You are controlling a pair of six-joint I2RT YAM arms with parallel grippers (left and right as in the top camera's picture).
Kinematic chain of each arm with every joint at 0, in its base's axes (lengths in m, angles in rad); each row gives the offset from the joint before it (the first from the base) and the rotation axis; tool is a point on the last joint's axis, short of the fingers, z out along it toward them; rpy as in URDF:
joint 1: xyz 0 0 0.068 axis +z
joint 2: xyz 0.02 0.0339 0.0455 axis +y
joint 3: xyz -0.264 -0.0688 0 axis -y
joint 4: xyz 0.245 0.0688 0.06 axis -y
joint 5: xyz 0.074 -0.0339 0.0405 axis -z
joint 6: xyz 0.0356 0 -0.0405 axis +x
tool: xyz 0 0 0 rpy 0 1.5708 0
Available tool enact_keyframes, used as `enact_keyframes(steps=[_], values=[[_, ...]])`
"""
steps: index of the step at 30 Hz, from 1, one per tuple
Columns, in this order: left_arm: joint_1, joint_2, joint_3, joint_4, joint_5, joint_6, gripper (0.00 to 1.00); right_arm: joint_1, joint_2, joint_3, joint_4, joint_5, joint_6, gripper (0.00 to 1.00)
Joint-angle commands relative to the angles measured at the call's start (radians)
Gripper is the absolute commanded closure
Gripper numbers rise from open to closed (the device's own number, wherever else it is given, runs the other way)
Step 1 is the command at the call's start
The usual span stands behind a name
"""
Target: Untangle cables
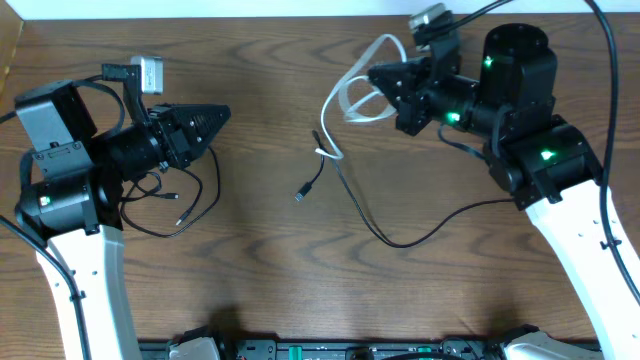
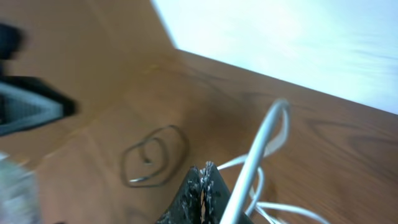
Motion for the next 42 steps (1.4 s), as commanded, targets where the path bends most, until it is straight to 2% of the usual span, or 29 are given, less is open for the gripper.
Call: enact_keyframes(steps=[1, 5, 12, 16, 20, 25, 33, 42], values=[[0.002, -0.004, -0.001, -0.012, 0.015, 0.028, 0.75, 0.014, -0.008, 0.019, 0.013, -0.082, 0.06, 0.99], [0.002, -0.004, -0.001, -0.012, 0.015, 0.027, 0.76, 0.023, -0.011, 0.02, 0.024, -0.126, 0.077, 0.99], [0.002, -0.004, -0.001, -0.012, 0.012, 0.029, 0.75, 0.022, -0.033, 0.024, 0.023, -0.047, 0.084, 0.99], [0.002, -0.004, -0.001, -0.013, 0.012, 0.031, 0.75, -0.003, -0.063, 0.05, -0.057, 0.098, 0.047, 0.99], [0.002, -0.004, -0.001, -0.012, 0.012, 0.035, 0.75, -0.045, -0.086, 0.113, -0.257, 0.394, -0.006, 0.99], [0.002, -0.004, -0.001, -0.012, 0.012, 0.052, 0.75, -0.107, -0.087, 0.142, -0.383, 0.636, -0.006, 0.99], [0.002, -0.004, -0.001, -0.011, 0.009, 0.071, 0.75, -0.299, -0.087, 0.149, -0.488, 0.705, -0.016, 0.99], [0.002, -0.004, -0.001, -0.016, 0.009, 0.076, 0.75, -0.636, -0.088, 0.156, -0.591, 0.706, -0.013, 0.99]])
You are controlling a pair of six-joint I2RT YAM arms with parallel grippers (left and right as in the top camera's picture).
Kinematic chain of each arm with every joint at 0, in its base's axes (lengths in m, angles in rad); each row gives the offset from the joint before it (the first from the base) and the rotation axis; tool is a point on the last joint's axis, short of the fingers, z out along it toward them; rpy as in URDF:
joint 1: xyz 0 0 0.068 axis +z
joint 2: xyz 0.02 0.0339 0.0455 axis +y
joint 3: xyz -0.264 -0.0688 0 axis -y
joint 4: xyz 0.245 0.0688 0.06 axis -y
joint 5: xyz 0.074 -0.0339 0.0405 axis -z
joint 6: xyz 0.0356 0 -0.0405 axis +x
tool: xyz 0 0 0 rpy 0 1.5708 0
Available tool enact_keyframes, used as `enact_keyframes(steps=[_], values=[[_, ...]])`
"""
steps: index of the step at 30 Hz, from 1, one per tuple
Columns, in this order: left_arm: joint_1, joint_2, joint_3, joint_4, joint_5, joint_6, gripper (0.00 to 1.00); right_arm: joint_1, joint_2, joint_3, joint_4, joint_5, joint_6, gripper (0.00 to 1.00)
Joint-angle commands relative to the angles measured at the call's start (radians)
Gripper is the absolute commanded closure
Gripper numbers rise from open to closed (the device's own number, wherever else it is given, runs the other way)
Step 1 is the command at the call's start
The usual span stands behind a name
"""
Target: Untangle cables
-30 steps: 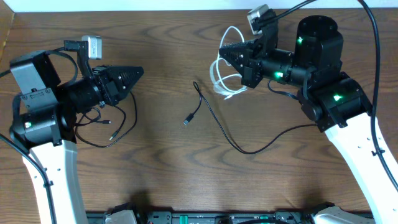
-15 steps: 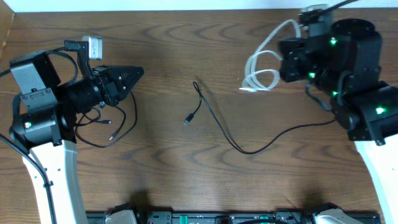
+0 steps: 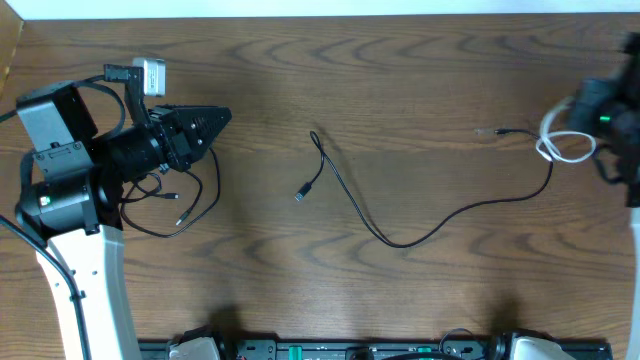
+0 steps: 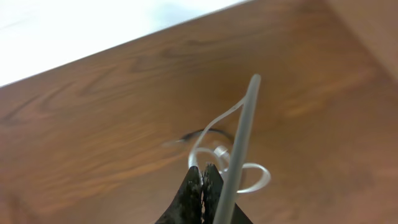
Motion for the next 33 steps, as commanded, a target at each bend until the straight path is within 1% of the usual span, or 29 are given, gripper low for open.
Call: enact_keyframes(steps=[1, 5, 9, 12, 16, 20, 25, 27, 33], values=[[0.002, -0.004, -0.001, -0.003, 0.009, 0.024, 0.75, -0.121, -0.006, 0.039, -0.011, 0.019, -0.003, 0.99], [0.002, -0.003, -0.001, -0.003, 0.009, 0.024, 0.75, -0.29, -0.006, 0.068, -0.023, 0.035, 0.019, 0.99], [0.002, -0.003, -0.001, -0.003, 0.009, 0.032, 0.75, -0.407, -0.007, 0.078, -0.032, 0.042, 0.022, 0.99], [0.002, -0.004, -0.001, -0.01, 0.009, 0.04, 0.75, -0.483, 0.003, 0.078, -0.014, 0.041, 0.074, 0.99], [0.002, -0.003, -0.001, -0.01, 0.009, 0.067, 0.75, -0.55, 0.025, 0.078, 0.031, 0.08, 0.076, 0.99], [0.002, -0.002, -0.001, -0.011, 0.009, 0.069, 0.75, -0.62, 0.06, 0.078, 0.062, 0.154, 0.067, 0.99], [0.002, -0.002, -0.001, -0.01, 0.009, 0.07, 0.75, -0.723, 0.142, 0.078, 0.064, 0.153, 0.04, 0.99], [0.002, -0.002, -0.001, -0.01, 0.009, 0.09, 0.75, -0.76, 0.186, 0.078, 0.064, 0.153, 0.041, 0.99], [0.002, -0.002, -0.001, -0.011, 0.008, 0.099, 0.75, -0.839, 0.264, 0.078, 0.072, 0.194, 0.041, 0.99]])
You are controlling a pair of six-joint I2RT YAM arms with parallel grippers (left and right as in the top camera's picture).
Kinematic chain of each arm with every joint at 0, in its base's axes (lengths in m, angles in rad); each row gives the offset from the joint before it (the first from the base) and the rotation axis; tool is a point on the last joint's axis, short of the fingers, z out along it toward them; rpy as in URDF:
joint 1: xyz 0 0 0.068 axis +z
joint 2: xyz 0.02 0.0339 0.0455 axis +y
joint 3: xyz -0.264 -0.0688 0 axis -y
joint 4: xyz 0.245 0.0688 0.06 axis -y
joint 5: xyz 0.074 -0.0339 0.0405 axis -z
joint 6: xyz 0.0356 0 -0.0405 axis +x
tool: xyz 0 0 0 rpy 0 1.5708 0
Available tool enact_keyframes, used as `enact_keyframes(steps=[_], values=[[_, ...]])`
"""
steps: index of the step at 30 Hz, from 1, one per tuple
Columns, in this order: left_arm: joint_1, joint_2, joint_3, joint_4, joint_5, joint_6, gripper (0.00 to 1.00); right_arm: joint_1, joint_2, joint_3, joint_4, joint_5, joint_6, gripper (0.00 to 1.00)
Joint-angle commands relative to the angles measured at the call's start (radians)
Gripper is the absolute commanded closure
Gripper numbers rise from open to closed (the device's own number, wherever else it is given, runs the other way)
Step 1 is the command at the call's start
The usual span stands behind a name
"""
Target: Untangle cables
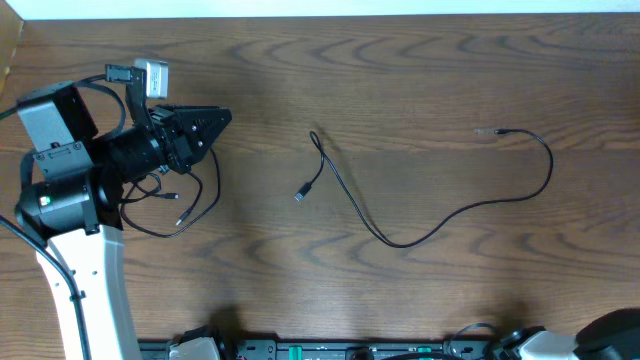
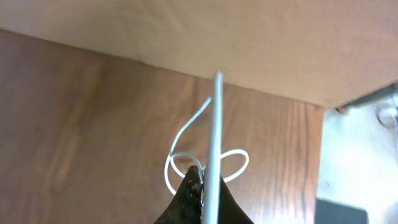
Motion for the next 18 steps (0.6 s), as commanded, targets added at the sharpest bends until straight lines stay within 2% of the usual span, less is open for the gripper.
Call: enact_keyframes(steps=[1, 7, 18], values=[[0.002, -0.002, -0.001, -0.003, 0.008, 0.025, 0.75, -0.051, 0.031, 0.017, 0.012, 0.058, -0.012, 0.99], [0.002, -0.002, -0.001, 0.001, 0.008, 0.025, 0.75, -0.104, 0.114, 0.017, 0.04, 0.049, -0.011, 0.99], [0.002, -0.002, -0.001, 0.008, 0.009, 0.025, 0.75, -0.106, 0.336, 0.011, 0.037, 0.045, 0.027, 0.99]])
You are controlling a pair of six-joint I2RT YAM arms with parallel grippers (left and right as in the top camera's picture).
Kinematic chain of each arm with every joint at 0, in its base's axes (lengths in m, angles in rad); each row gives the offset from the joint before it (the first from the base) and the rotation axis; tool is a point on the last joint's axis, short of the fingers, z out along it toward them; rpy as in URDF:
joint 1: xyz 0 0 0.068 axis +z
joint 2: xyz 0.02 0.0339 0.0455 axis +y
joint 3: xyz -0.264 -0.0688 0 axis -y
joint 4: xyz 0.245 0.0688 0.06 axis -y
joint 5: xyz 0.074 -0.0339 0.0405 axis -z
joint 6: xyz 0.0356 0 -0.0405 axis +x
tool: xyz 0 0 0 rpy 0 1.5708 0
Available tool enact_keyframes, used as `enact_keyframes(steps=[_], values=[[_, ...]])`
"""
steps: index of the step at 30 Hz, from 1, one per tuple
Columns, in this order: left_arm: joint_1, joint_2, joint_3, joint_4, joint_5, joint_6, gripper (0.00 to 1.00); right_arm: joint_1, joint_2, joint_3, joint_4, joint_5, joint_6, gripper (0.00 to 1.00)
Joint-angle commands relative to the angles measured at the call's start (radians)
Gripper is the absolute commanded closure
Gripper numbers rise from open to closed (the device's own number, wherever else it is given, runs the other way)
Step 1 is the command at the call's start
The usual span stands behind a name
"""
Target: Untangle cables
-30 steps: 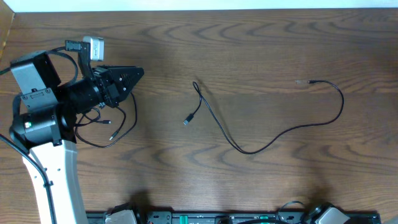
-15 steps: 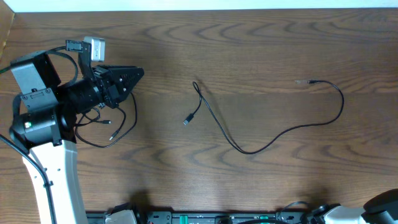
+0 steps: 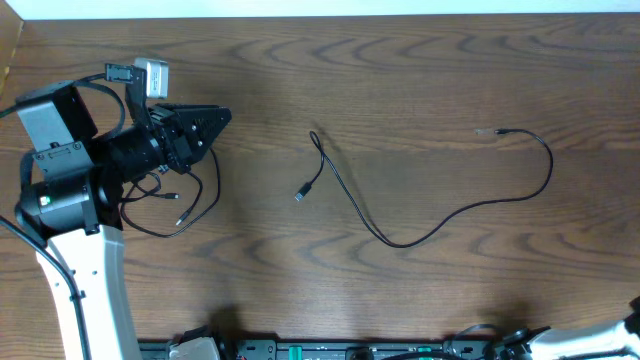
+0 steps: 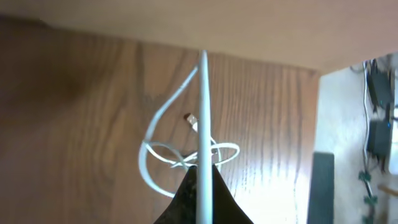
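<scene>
A long black cable (image 3: 420, 232) lies loose across the middle of the table, one plug at the centre and the other at the back right. A small black cable (image 3: 182, 205) is coiled beneath my left arm. My left gripper (image 3: 216, 119) is shut, its tip pointing right above the table, apart from both cables. The right arm is almost wholly outside the overhead view. In the right wrist view my right gripper (image 4: 202, 169) is shut on the white cable (image 4: 163, 118), whose loops and plug hang in front of the fingers over wood near the table's edge.
The wooden table (image 3: 420, 90) ends at a pale wall at the back. In the right wrist view the table edge (image 4: 314, 124) drops to a floor with dark equipment (image 4: 376, 118) on the right.
The right wrist view has shifted: the table edge now lies further right and the white cable's loops and plug show fuller. My right arm shows even less in the overhead view. The left arm is unmoved.
First my right gripper held the white cable at the back centre, its loops lying over the long black cable. Then it was at the right edge with the white cable, the black one left behind alone. Since then it has been outside the overhead view, holding the white cable.
</scene>
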Motion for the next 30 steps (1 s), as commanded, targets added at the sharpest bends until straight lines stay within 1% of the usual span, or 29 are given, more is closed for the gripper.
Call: enact_keyframes(steps=[1, 6, 11, 12, 13, 14, 16, 17, 18, 19, 23, 28, 30], values=[[0.002, -0.002, -0.001, 0.001, 0.008, 0.018, 0.75, -0.005, 0.076, 0.006, -0.008, 0.01, 0.032, 0.99], [0.002, -0.002, -0.001, 0.001, 0.009, 0.018, 0.75, -0.022, 0.15, -0.02, -0.011, 0.009, 0.074, 0.99], [0.002, -0.002, -0.001, 0.001, 0.009, 0.018, 0.75, -0.03, 0.172, -0.024, -0.011, -0.001, 0.084, 0.99], [0.002, -0.002, -0.001, 0.001, 0.009, 0.017, 0.75, -0.03, 0.171, -0.024, -0.011, -0.002, 0.084, 0.93], [0.002, -0.002, -0.001, 0.001, 0.009, 0.017, 0.75, -0.029, 0.171, -0.024, -0.011, -0.005, 0.084, 0.8], [0.002, -0.002, -0.001, 0.001, 0.009, 0.017, 0.75, -0.029, 0.171, -0.024, -0.012, -0.01, 0.087, 0.71], [0.002, -0.002, -0.001, 0.001, 0.009, 0.018, 0.75, -0.027, 0.171, -0.024, -0.013, -0.056, 0.094, 0.58], [0.002, -0.002, -0.001, 0.001, 0.009, 0.018, 0.75, -0.027, 0.17, -0.024, -0.013, -0.098, 0.094, 0.48], [0.002, -0.002, -0.001, 0.001, 0.009, 0.018, 0.75, -0.026, 0.167, -0.024, -0.013, -0.122, 0.094, 0.41], [0.002, -0.002, -0.001, 0.001, 0.009, 0.018, 0.75, -0.025, 0.164, -0.024, -0.013, -0.137, 0.094, 0.38], [0.002, -0.002, -0.001, 0.0, 0.009, 0.018, 0.75, -0.009, 0.131, -0.024, -0.002, -0.187, 0.093, 0.36], [0.002, -0.002, -0.001, -0.004, 0.009, 0.018, 0.75, 0.013, 0.066, -0.024, 0.042, -0.479, 0.087, 0.37], [0.002, -0.002, -0.001, -0.019, 0.009, 0.018, 0.75, 0.034, 0.031, -0.024, 0.053, -0.566, 0.087, 0.37]])
